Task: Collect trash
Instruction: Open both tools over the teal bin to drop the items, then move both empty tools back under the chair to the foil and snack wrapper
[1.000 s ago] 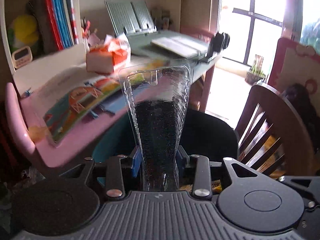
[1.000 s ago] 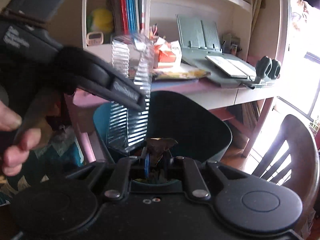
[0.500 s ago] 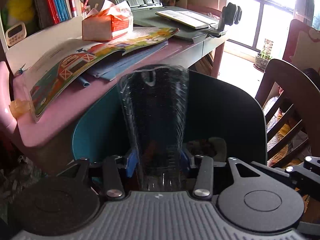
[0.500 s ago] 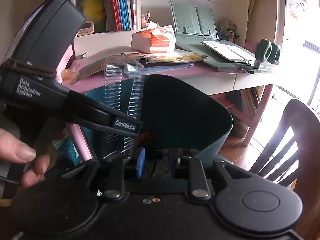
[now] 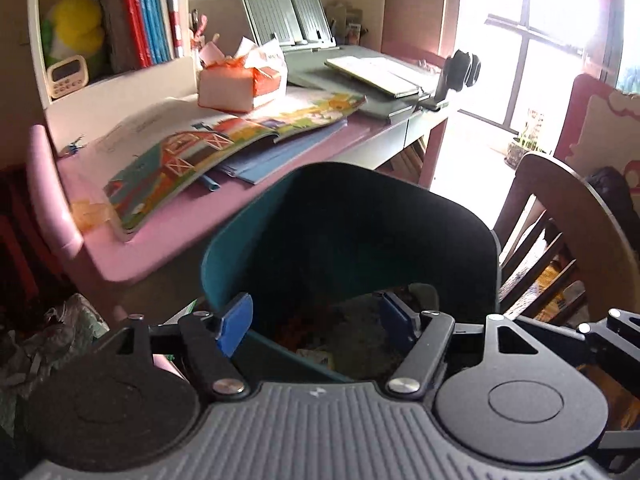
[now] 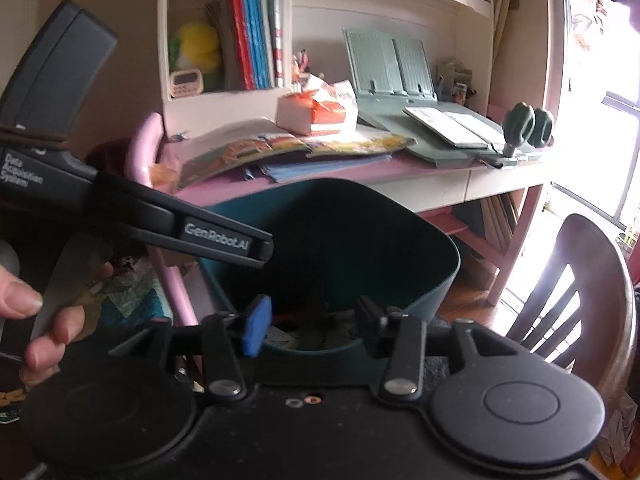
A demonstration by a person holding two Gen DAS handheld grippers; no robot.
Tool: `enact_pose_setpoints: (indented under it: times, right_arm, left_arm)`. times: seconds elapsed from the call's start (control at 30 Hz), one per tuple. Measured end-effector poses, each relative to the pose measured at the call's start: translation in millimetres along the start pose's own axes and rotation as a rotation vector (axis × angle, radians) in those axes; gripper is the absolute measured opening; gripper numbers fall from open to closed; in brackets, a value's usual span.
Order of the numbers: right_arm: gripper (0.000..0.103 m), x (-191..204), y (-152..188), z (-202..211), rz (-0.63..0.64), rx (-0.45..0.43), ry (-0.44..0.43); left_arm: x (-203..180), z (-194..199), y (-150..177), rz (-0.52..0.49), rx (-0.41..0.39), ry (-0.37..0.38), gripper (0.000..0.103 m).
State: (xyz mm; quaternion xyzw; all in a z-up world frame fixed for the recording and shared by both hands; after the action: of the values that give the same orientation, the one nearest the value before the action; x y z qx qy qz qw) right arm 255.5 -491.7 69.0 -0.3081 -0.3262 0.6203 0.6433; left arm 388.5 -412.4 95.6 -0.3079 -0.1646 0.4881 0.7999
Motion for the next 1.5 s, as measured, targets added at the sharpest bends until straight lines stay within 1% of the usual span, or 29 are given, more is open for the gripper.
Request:
enact_pose_setpoints:
  times: [0.13, 0.23, 0.4, 0.5, 0.77, 0.83, 0.87, 0.9, 1.13, 1.33, 1.37, 1.4, 1.43, 1.47, 1.5]
  right_arm:
    - [0.051, 13.1, -0.3, 21.5, 0.012, -0.025, -0.014]
    - [0.054, 25.6, -1.1, 36.9, 0.017, -0.045, -0.032]
    - [0.056, 49.8, 1.3, 56.9, 0.032, -0.071, -0.066]
    - [0.057, 68.0, 3.1, 66.3, 0.046, -0.079, -0.092]
    - [0.059, 127.2, 11.6, 83.8, 0.096, -0.099, -0.185]
    - [0.059, 144.3, 16.2, 84.7, 0.112, -0.094, -0.214]
    - [0.059, 152.9, 18.2, 84.4, 0.118, -0.091, -0.229]
    - [0.060, 162.1, 20.3, 83.7, 0.122, -0.087, -0.247]
    - [0.062, 225.5, 40.0, 69.9, 0.167, -0.043, -0.348]
    - [0.063, 275.0, 67.2, 32.6, 0.209, 0.014, -0.397]
    - [0.064, 282.9, 73.0, 23.4, 0.213, 0.026, -0.411]
    - [0.064, 289.4, 78.5, 13.5, 0.213, 0.041, -0.422]
    - [0.064, 296.8, 84.6, 0.6, 0.212, 0.060, -0.431]
    - [0.064, 303.6, 91.1, -10.6, 0.214, 0.077, -0.434]
    - [0.064, 309.5, 97.0, -23.7, 0.215, 0.095, -0.435]
  left_arm:
    - [10.5, 29.4, 11.5, 0.008, -0.025, -0.005, 0.070]
    - [22.0, 50.4, 21.6, 0.022, -0.037, -0.011, 0.075]
    - [41.4, 85.6, 40.0, 0.025, -0.060, -0.026, 0.075]
    - [57.1, 106.0, 53.1, 0.043, -0.071, -0.030, 0.075]
    - [106.3, 147.8, 101.8, 0.094, -0.085, -0.060, 0.075]
    - [121.4, 155.0, 117.9, 0.114, -0.080, -0.067, 0.076]
    - [128.8, 158.4, 125.6, 0.122, -0.079, -0.073, 0.079]
    - [136.6, 161.4, 133.8, 0.132, -0.078, -0.080, 0.080]
    - [193.6, 174.4, 193.5, 0.211, -0.056, -0.114, 0.080]
    - [249.2, 163.2, 244.0, 0.298, -0.032, -0.135, 0.082]
    - [258.2, 158.3, 252.2, 0.309, -0.028, -0.143, 0.085]
    - [268.2, 151.9, 261.5, 0.320, -0.021, -0.154, 0.091]
    - [276.3, 145.8, 269.5, 0.330, -0.013, -0.161, 0.094]
    - [285.4, 137.9, 278.1, 0.340, -0.006, -0.166, 0.101]
    - [294.6, 130.0, 286.9, 0.350, -0.004, -0.168, 0.102]
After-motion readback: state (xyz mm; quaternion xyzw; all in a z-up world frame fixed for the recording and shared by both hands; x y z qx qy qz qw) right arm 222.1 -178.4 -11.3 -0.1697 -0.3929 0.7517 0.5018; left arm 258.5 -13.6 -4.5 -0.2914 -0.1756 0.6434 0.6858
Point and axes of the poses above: each gripper's, at about its wrist camera, not at the fingertips, and z roughly against the way its jaws point, x to its left, y to its underside, the point moved 9 cm from there along -z, roughly the way its jaws point, and after that the axes turned 9 degrees about x, right-handed, at the moved point
